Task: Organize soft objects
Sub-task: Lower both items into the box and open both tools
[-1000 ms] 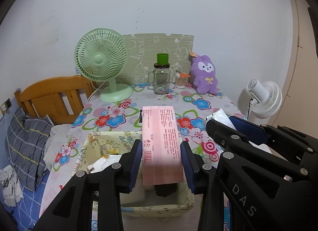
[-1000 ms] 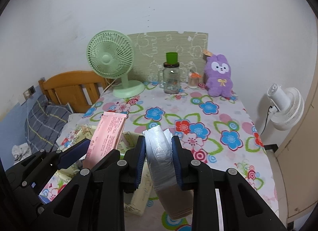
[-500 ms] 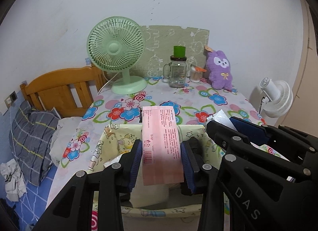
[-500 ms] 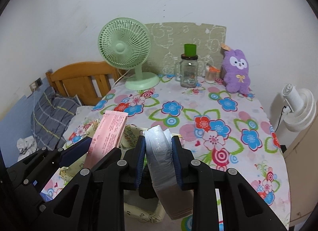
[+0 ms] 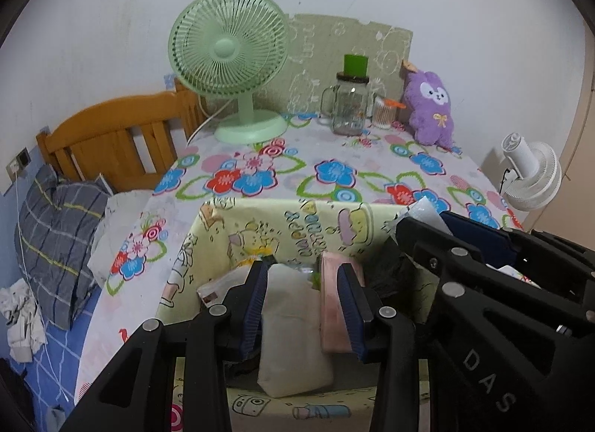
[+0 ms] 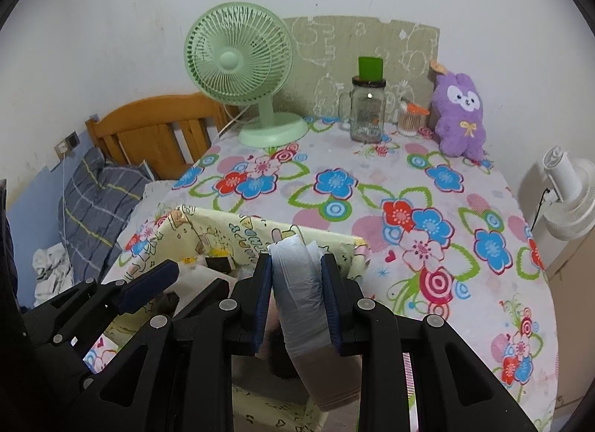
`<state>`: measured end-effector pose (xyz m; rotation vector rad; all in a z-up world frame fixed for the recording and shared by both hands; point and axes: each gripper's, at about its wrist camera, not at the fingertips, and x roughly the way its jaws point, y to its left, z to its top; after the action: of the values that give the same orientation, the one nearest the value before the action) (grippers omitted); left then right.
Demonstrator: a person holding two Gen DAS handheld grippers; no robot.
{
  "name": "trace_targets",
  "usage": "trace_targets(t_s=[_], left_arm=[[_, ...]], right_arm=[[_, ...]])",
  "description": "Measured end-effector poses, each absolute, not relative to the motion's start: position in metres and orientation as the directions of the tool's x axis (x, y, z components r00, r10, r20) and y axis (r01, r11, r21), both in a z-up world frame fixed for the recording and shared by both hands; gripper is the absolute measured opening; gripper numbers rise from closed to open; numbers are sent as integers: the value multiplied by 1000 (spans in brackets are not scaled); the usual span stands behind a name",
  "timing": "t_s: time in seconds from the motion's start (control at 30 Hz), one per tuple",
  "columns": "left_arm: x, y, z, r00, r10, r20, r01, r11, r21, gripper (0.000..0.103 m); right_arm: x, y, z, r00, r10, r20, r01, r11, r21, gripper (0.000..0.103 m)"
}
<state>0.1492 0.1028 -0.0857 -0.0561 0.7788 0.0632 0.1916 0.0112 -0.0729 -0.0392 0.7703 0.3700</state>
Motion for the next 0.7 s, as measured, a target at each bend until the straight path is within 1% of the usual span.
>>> trace_targets(t_s=[0.17,0.2,0.27,0.3,0.33,0.37,0.43,0.5,0.57,0.63,0.7], left_arm=[[152,112,-92,690,33,-723,-90,995,-40,40],[152,113,-92,690,32,-723,-89,995,-41,42],[152,114,-92,690,29,-724,-84,996,-41,53],[152,114,-92,689,29,-724,-83,996,-39,65],[152,114,-92,690,27,-723,-79,996,-39,70],[152,114,-92,693,23,-720,-76,996,-40,71],[151,116,-91,697,20,-717,-73,996,-43,78],[150,117,-91,697,21,-717,-72,997,-42,82],[149,118,-91,697,21,-717,-68,997,-36,84],[148,120,-90,690,28,-723,-68,997,-26,88],[147,121,-90,688,34,-725,-65,998,-16,89]], right_arm=[[197,18,-79,641,317,-699,-348,932,103,29],[198,20,-80,638,318,-701,-350,931,104,29],[200,22,-81,633,322,-704,-355,929,106,29],[201,24,-82,631,324,-705,-358,928,107,29],[202,25,-82,629,326,-706,-360,927,107,29],[202,27,-82,627,328,-706,-363,926,107,29],[204,30,-83,624,332,-707,-368,924,108,29],[205,32,-84,620,336,-709,-373,921,111,29],[206,34,-85,616,345,-708,-379,918,117,29],[207,37,-86,610,356,-708,-388,913,125,29],[207,41,-87,605,366,-707,-396,909,132,29]])
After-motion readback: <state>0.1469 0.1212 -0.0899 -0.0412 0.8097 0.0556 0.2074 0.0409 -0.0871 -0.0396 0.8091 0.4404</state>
